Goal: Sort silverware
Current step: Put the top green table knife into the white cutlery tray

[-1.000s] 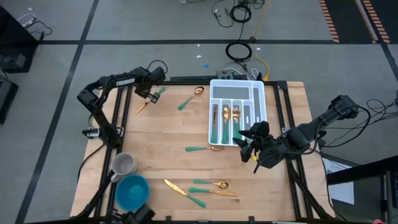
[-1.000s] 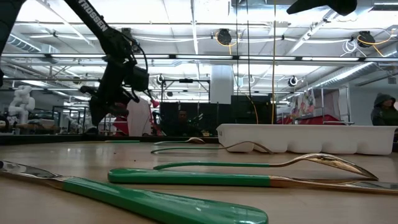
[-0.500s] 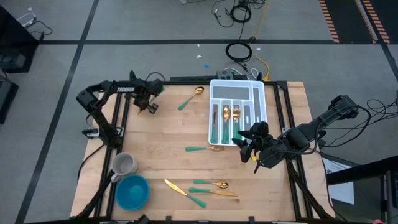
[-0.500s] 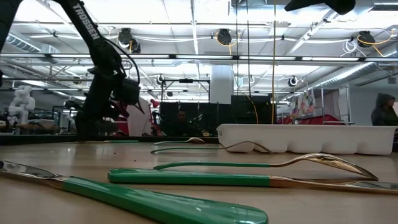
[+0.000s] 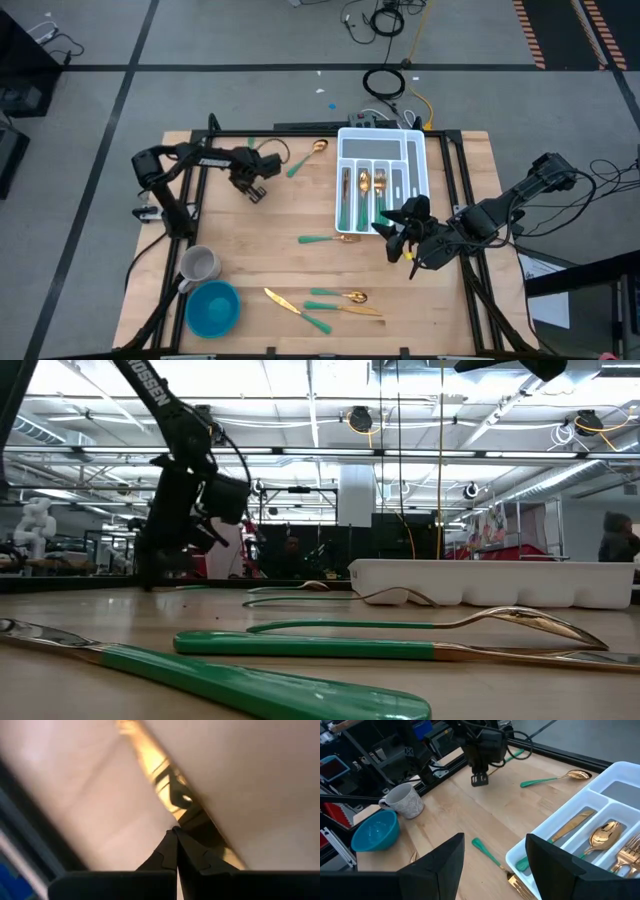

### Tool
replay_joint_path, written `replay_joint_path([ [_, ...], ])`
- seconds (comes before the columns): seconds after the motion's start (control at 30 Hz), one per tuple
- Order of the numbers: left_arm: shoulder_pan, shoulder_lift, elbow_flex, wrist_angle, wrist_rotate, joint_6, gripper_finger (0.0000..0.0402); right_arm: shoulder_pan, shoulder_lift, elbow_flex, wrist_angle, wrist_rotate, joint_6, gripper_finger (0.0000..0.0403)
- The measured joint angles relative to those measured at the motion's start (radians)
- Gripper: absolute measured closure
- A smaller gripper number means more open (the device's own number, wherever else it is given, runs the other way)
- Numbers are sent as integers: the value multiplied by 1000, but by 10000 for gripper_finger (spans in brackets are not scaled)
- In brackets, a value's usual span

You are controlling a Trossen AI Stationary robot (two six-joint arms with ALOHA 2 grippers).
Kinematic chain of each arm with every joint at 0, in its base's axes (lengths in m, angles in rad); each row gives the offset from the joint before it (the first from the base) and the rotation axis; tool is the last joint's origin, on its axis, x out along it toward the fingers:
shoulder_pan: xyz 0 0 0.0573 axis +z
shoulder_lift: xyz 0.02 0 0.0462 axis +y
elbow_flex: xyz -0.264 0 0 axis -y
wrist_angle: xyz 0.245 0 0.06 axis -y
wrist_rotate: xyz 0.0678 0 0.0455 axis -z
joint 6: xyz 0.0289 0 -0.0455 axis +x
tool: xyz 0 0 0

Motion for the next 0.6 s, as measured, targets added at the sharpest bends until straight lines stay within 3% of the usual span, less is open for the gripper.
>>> replay_joint_path([
  [0.2,-165,-7,97,36,153,-58,401,0,0,0,0,-1,-13,200],
  [0.3,-190,-31,165,18,84,-73,401,0,0,0,0,-1,-13,200],
  [0.4,-127,-32,213,19,-12,-25,401,0,0,0,1,-9,-13,200],
  [0.6,118,-31,217,30,-40,39,401,0,0,0,6,-25,-4,200],
])
